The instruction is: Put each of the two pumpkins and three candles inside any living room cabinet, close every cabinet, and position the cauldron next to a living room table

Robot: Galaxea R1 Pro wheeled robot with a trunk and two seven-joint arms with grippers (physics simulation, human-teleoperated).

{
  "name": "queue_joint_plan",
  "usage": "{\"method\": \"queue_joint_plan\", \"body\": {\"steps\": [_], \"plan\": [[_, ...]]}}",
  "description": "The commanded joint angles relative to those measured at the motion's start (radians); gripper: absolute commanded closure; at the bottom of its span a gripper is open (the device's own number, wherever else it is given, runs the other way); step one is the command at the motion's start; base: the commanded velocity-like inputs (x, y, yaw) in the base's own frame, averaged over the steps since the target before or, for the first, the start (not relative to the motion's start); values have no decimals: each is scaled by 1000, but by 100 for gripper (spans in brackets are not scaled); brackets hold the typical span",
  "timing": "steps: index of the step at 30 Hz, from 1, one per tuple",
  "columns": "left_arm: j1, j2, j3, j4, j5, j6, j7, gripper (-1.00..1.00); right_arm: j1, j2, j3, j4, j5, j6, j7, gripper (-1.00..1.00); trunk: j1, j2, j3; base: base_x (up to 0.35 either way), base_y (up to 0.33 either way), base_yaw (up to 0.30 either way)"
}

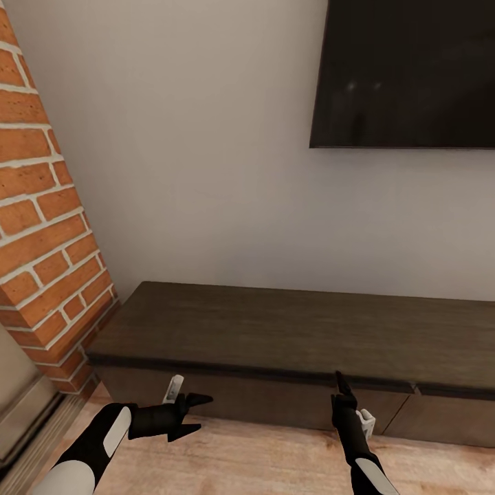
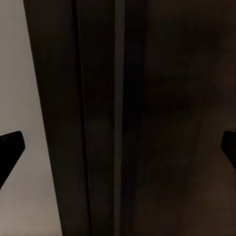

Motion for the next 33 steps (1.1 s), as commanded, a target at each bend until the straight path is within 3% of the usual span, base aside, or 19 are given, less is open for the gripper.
{"method": "queue_joint_plan", "body": {"steps": [1, 3, 4, 33], "plan": [[0, 0, 0, 0, 0, 0, 0, -100, 0, 0, 0, 0, 0, 0, 0, -100, 0, 0, 0, 1, 0, 0], [0, 0, 0, 0, 0, 0, 0, -100, 0, 0, 0, 0, 0, 0, 0, -100, 0, 0, 0, 0, 0, 0], [0, 0, 0, 0, 0, 0, 0, -100, 0, 0, 0, 0, 0, 0, 0, 100, 0, 0, 0, 0, 0, 0], [0, 1, 0, 0, -2, 0, 2, -100, 0, 0, 0, 0, 1, 2, 1, 100, 0, 0, 0, -16, 0, 0]]}}
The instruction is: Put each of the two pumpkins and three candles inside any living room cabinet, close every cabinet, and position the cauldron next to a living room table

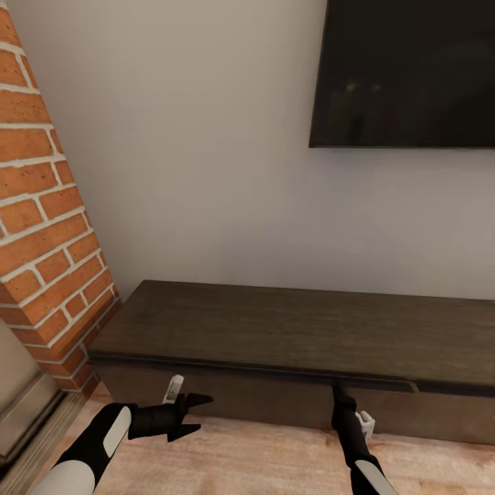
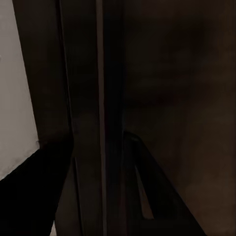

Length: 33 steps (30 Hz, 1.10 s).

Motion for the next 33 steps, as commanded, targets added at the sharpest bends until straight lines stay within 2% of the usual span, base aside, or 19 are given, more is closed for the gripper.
{"method": "queue_joint_plan", "body": {"steps": [1, 33], "plan": [[0, 0, 0, 0, 0, 0, 0, -100, 0, 0, 1, -13, -3, 1, 6, 100, 0, 0, 0, 0, 0, 0], [0, -1, 0, 1, 0, 0, 0, -100, 0, 0, 1, -13, -3, 1, 6, 100, 0, 0, 0, -2, 0, 0]]}}
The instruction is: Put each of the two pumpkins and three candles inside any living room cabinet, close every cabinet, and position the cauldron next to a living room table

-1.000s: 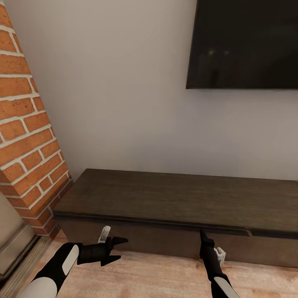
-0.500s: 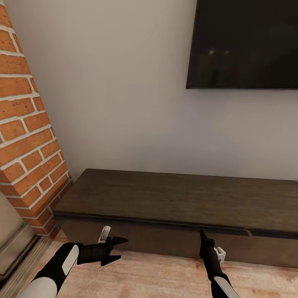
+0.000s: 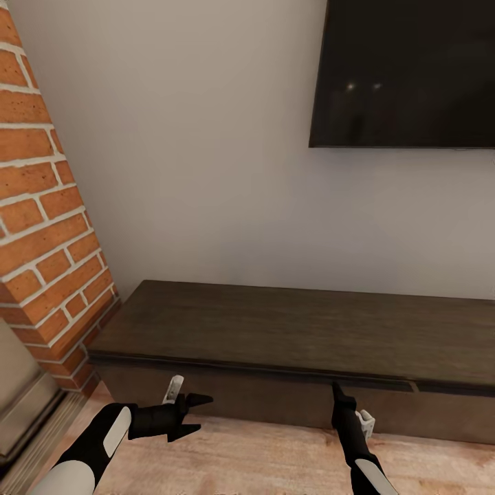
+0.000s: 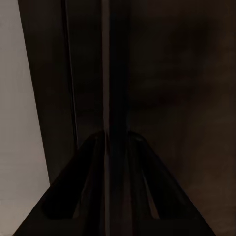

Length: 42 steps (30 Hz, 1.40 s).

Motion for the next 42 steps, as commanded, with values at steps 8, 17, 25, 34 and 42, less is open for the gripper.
{"method": "queue_joint_plan", "body": {"steps": [8, 17, 25, 34, 42], "plan": [[0, 0, 0, -1, 0, 0, 0, -100, -1, 0, -1, -4, -6, 2, 12, 100, 0, 0, 0, -186, 0, 0], [0, 1, 0, -1, 0, 0, 0, -100, -1, 0, -1, -4, -6, 2, 12, 100, 0, 0, 0, -112, 0, 0], [0, 0, 0, -1, 0, 0, 0, -100, -1, 0, -1, -4, -6, 2, 12, 100, 0, 0, 0, -102, 0, 0], [0, 1, 0, -1, 0, 0, 1, -100, -1, 0, -1, -4, -6, 2, 12, 100, 0, 0, 0, -53, 0, 0], [0, 1, 0, 0, 0, 0, 1, -100, -1, 0, -1, -4, -6, 2, 12, 100, 0, 0, 0, -20, 0, 0]]}}
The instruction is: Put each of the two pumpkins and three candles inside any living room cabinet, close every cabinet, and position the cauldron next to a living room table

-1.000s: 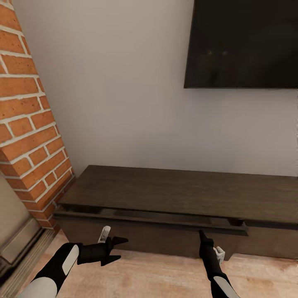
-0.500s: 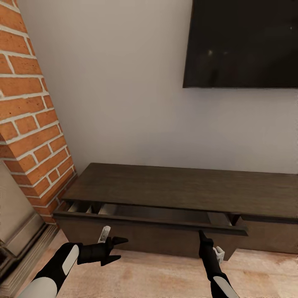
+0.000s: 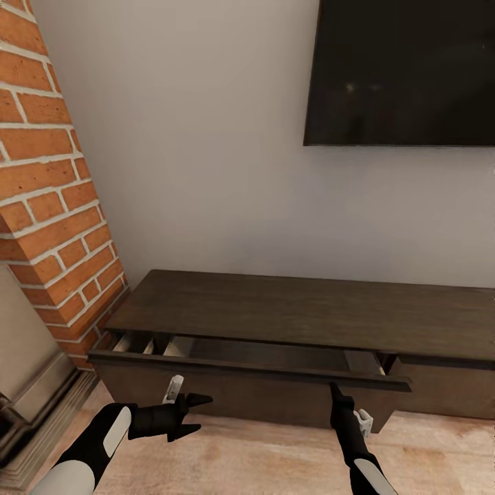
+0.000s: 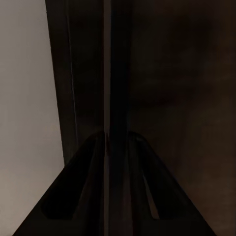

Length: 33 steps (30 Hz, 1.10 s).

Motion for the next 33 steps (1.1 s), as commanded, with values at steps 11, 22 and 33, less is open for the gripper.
{"method": "queue_joint_plan", "body": {"steps": [11, 22, 33], "plan": [[0, 0, 0, 0, 0, 0, 0, -100, 0, -1, -13, -5, -17, 2, 12, 100, 0, 0, 0, -78, 0, 0], [0, 0, 0, -1, 0, 0, 0, -100, 0, -1, -13, -5, -17, 2, 12, 100, 0, 0, 0, -155, 0, 0], [0, 0, 0, -1, 0, 0, 1, -100, 0, -1, -13, -5, -17, 2, 12, 100, 0, 0, 0, -143, 0, 0]]}}
